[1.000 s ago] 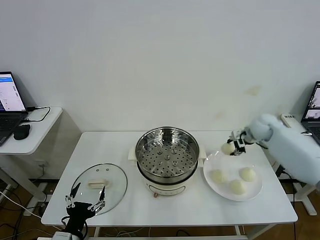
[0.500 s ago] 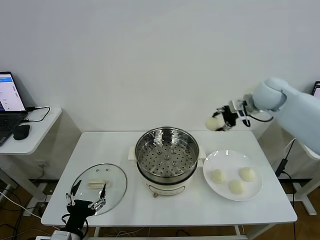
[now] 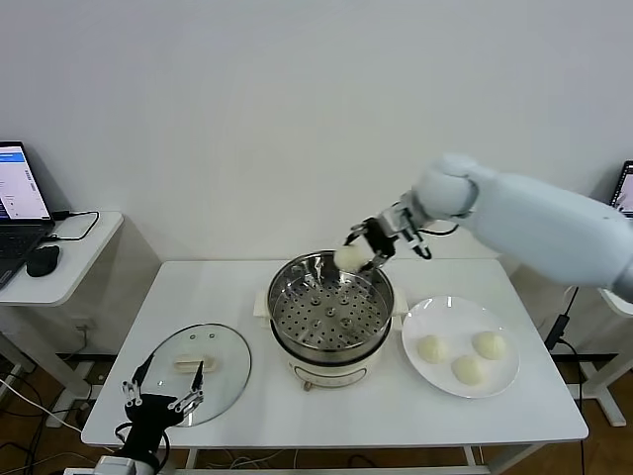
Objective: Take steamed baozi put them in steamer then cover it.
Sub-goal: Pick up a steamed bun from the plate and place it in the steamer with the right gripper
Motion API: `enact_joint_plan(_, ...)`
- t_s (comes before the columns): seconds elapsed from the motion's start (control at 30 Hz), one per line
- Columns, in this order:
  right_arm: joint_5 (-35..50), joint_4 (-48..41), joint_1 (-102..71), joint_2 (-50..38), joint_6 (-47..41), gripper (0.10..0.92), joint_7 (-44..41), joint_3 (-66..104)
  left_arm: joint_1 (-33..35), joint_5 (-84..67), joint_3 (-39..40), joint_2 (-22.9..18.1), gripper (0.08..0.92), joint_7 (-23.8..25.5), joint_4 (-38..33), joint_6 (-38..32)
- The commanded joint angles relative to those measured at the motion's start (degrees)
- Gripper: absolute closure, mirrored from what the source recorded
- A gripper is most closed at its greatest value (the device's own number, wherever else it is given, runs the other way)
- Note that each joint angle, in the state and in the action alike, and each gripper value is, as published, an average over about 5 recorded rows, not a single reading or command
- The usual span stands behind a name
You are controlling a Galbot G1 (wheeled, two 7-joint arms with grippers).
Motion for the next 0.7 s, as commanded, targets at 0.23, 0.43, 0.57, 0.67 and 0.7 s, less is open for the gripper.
enact_joint_plan(0.23, -20.8, -8.6, -4.7, 8.1, 16.4, 0.423, 3.5, -1.6, -0.2, 0.0, -0.3, -0.1, 0.177, 0.1, 0.4, 0.0)
enact_joint_plan(0.43, -28.8, -13.2, -6.2, 10.3, 19.5, 0.422, 5.5, 0.6, -0.6, 0.0, -0.1, 0.0, 0.177, 0.1, 0.5, 0.1)
enact_joint_plan(0.57, -31.2, -15.1, -6.8, 11.3, 20.7, 0.421, 6.1, 1.4, -0.6, 0.0, 0.0, 0.0, 0.177, 0.2, 0.6, 0.0)
enact_joint_plan(0.67, -32.4, -16.1, -7.4, 12.0, 21.1, 0.418, 6.6, 1.9, -0.6, 0.0, -0.1, 0.0, 0.177, 0.2, 0.6, 0.0)
enact_joint_plan(0.7, -32.6, -16.5, -7.6, 12.2, 21.1, 0.415, 6.7, 2.1, -0.6, 0.0, -0.1, 0.0, 0.177, 0.2, 0.6, 0.0)
